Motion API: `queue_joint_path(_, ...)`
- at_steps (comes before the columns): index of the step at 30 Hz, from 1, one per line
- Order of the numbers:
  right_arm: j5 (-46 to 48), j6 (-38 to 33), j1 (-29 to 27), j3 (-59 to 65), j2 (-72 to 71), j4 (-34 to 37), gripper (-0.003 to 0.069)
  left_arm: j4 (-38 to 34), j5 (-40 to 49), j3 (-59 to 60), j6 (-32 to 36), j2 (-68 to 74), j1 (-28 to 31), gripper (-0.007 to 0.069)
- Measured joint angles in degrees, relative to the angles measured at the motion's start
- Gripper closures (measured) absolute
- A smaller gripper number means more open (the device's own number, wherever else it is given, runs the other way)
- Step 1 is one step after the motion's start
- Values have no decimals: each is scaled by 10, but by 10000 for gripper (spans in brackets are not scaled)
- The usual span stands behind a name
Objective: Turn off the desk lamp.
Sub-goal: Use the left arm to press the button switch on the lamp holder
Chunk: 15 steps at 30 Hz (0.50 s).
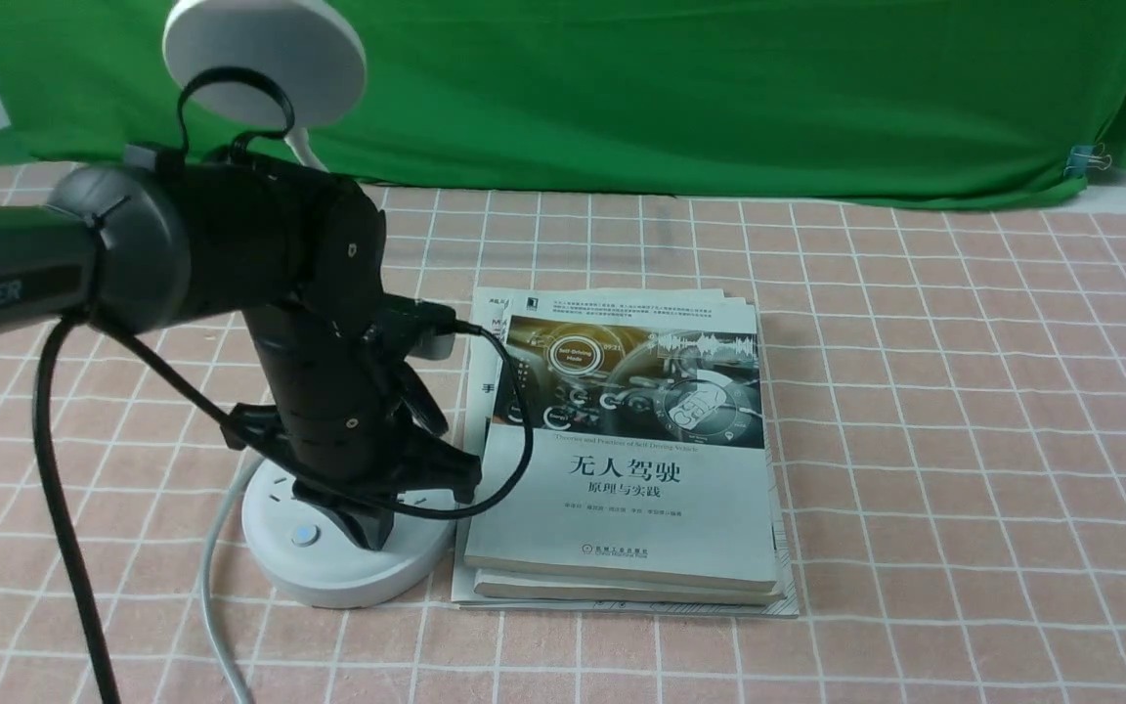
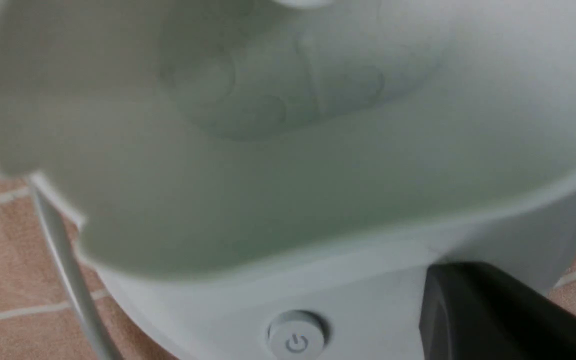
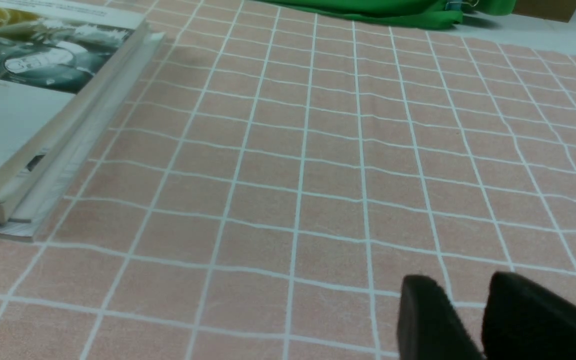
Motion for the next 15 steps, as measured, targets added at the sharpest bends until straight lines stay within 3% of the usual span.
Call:
queue_joint_path(8,0,0,0,0,0,0,419,0,21,1,1,-14,-1,628)
queue_joint_path(15,0,0,0,0,0,0,419,-4,24,30,-8,-115,-16,628)
